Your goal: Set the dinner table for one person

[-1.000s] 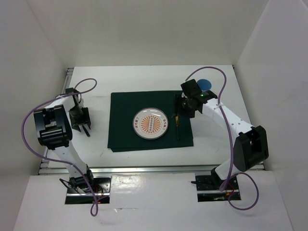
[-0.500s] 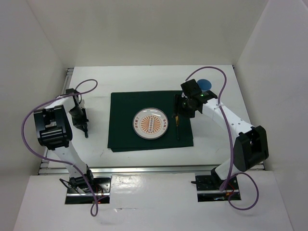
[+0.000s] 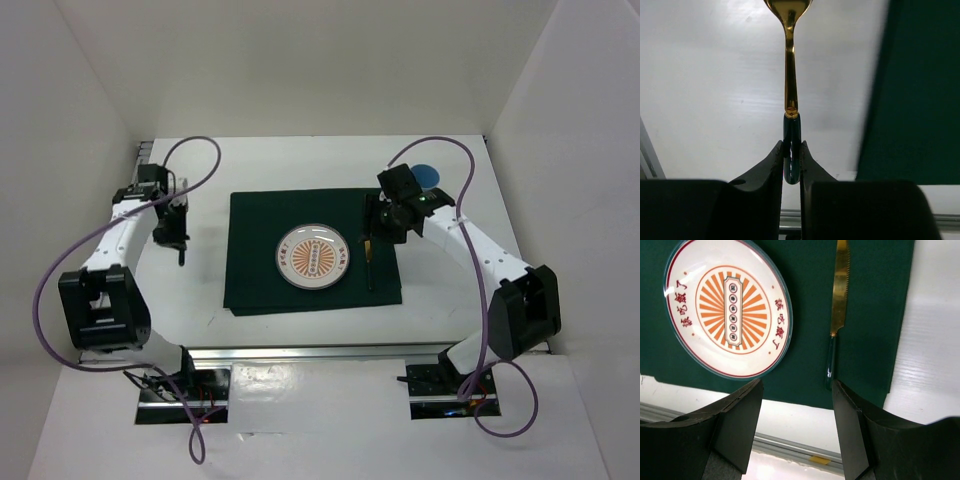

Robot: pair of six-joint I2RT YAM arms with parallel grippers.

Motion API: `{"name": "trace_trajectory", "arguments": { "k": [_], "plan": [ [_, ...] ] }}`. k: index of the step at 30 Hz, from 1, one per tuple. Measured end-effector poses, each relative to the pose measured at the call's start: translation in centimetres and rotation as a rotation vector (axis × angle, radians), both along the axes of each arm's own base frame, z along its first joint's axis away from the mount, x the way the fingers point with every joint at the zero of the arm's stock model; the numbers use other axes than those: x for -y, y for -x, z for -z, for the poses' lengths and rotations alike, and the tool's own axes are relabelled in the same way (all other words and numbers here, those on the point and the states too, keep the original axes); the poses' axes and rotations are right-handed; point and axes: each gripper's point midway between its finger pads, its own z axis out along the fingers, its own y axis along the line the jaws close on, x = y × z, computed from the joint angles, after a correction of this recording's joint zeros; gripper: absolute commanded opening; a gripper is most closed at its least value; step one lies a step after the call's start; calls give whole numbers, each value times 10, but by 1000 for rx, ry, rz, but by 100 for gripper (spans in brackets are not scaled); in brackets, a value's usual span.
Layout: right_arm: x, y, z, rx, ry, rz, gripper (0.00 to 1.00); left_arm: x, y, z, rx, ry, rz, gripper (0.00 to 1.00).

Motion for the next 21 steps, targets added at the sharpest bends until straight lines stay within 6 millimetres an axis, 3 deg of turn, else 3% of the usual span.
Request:
{"name": "trace_trajectory", "arguments": {
  "k": [4,7,10,15,18,21],
  "plan": [
    [6,-2,-7,33,17,20,65,60,-22,-49,151,6,179,0],
    [9,-2,-14,56,21,33,65,107,-25,-59,168,58,276,0],
    [11,-2,-18,67,20,44,65,142,-22,-49,91,122,300,0],
    [14,1,-20,63,24,68,65,178,-13,-16,-40,145,282,0],
    [16,3,-23,66,23,83,65,185,2,-1,-97,147,252,0],
    [17,4,-28,75,15,95,65,180,16,16,-153,142,200,0]
  ]
}}
